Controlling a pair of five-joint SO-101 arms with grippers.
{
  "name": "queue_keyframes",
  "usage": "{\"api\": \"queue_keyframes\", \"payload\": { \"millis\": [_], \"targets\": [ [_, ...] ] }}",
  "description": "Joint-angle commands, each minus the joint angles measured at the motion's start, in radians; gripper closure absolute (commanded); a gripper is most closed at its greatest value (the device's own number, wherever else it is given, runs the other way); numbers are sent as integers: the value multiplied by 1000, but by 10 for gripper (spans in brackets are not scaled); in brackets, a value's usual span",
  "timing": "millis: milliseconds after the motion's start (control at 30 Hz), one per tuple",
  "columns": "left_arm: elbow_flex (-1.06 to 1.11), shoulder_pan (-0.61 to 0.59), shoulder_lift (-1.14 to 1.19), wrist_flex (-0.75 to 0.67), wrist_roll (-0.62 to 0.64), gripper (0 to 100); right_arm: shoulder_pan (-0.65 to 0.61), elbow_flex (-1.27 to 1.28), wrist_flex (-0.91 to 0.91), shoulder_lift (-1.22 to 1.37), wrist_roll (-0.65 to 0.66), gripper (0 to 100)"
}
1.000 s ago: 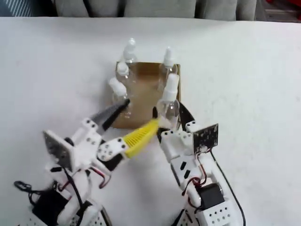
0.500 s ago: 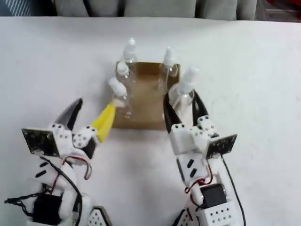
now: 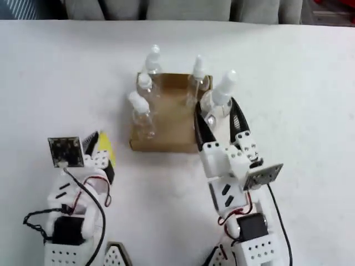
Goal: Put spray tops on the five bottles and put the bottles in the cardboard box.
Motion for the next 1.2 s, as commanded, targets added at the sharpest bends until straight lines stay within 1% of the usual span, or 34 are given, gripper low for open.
{"api": "queue_keyframes", "payload": {
  "millis": [0,167,433,767,1167],
  "targets": [
    [32,-12,-10,-9,-9,950,10,-114,-110,179,6,985],
    [120,-15,-10,-68,-9,950,10,-169,-288,463,5,985],
    [123,-54,-7,-51,-9,950,5,-181,-579,814,5,984],
    [123,-54,-7,-23,-11,950,5,-210,-826,1145,9,984],
    [123,-54,-7,-21,-11,950,12,-325,-986,1474,11,984]
  ]
}}
